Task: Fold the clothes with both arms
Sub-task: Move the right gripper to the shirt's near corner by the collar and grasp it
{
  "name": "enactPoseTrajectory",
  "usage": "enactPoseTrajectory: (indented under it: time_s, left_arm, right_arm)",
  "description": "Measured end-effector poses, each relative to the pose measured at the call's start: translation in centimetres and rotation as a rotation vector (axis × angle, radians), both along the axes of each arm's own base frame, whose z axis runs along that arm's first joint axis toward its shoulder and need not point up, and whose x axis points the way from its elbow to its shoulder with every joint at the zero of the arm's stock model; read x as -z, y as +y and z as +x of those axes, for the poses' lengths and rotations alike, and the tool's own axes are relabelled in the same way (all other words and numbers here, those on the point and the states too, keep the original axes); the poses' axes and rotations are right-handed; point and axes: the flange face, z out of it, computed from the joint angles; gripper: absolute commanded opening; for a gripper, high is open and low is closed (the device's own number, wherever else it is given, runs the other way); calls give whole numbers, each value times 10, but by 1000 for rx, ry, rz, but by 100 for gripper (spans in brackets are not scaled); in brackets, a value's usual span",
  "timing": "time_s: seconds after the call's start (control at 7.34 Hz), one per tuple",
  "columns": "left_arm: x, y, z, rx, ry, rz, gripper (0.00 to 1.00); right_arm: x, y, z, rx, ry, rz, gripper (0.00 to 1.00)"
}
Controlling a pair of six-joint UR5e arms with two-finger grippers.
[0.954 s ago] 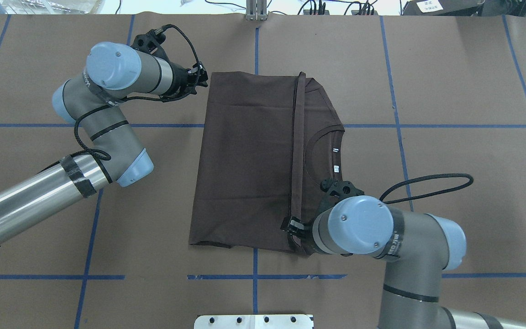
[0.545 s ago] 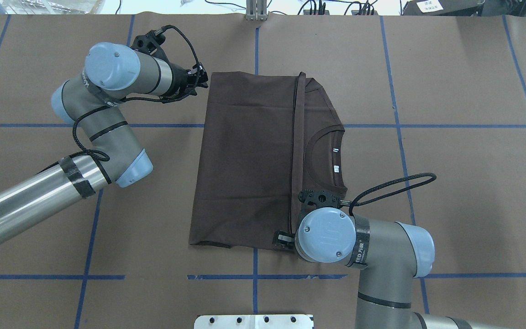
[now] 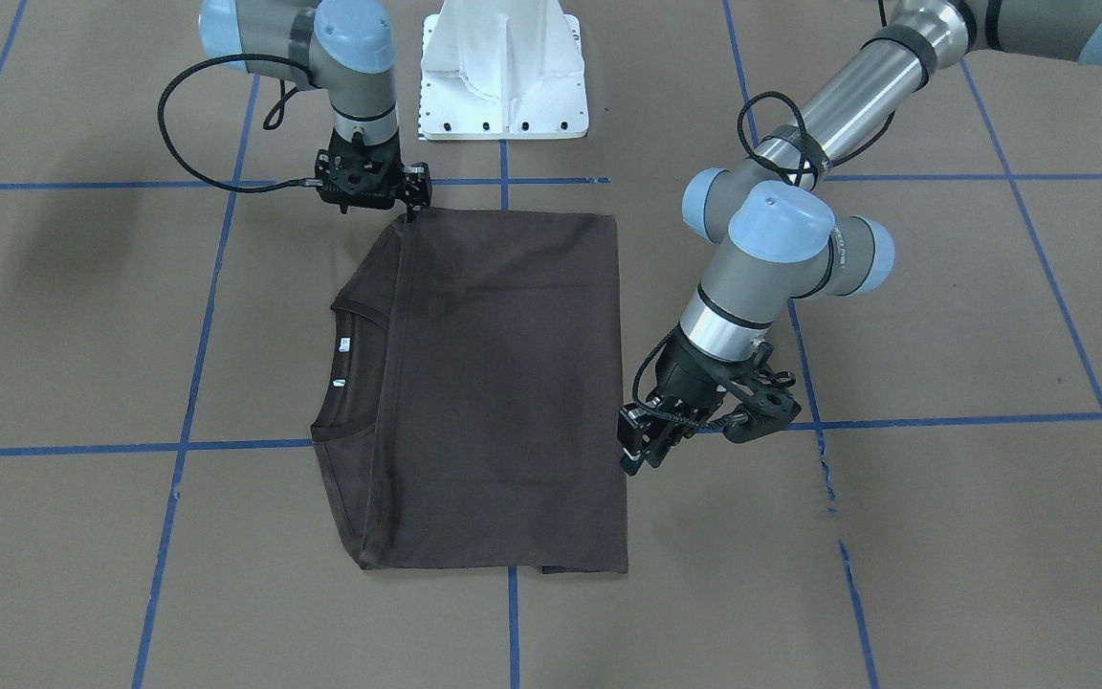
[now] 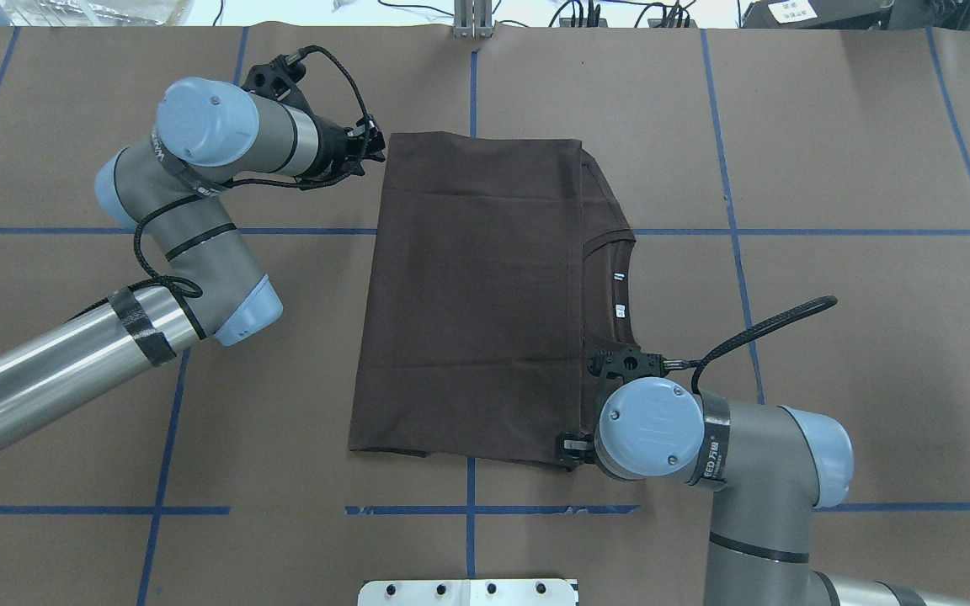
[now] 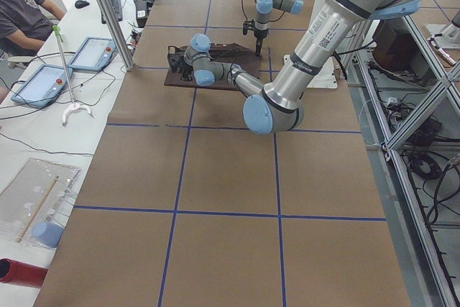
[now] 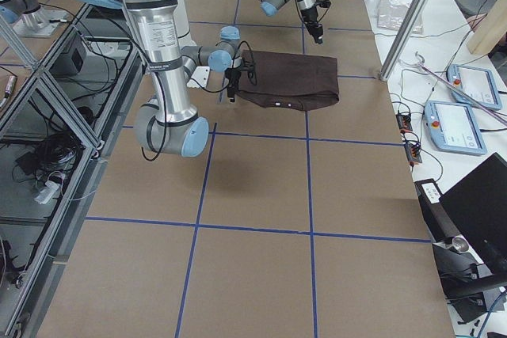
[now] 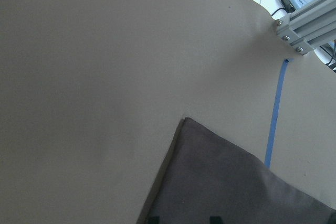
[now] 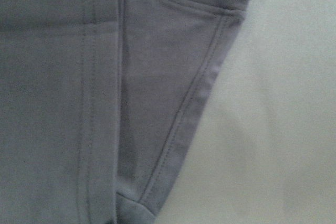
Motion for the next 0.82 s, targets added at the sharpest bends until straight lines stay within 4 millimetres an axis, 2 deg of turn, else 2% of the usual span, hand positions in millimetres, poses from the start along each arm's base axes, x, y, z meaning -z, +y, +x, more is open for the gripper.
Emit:
enactPoseTrajectory:
  time_s: [0.14,0.41,0.54,0.82]
  left_arm:
    - [1,0,0,0,2,2,43]
    - [2,0,-1,1,3,3,43]
    - [3,0,-2,1,4,3,43]
    - [3,1,-2,2,5,3,43]
  right_arm:
    - [5,2,4,3,-13,6,100]
    - [28,0,0,-99,-62,-54,75]
    - [36,-1,-4,-206,-94,-121,68]
    - [34,-4,-14,-385,-139,-238,67]
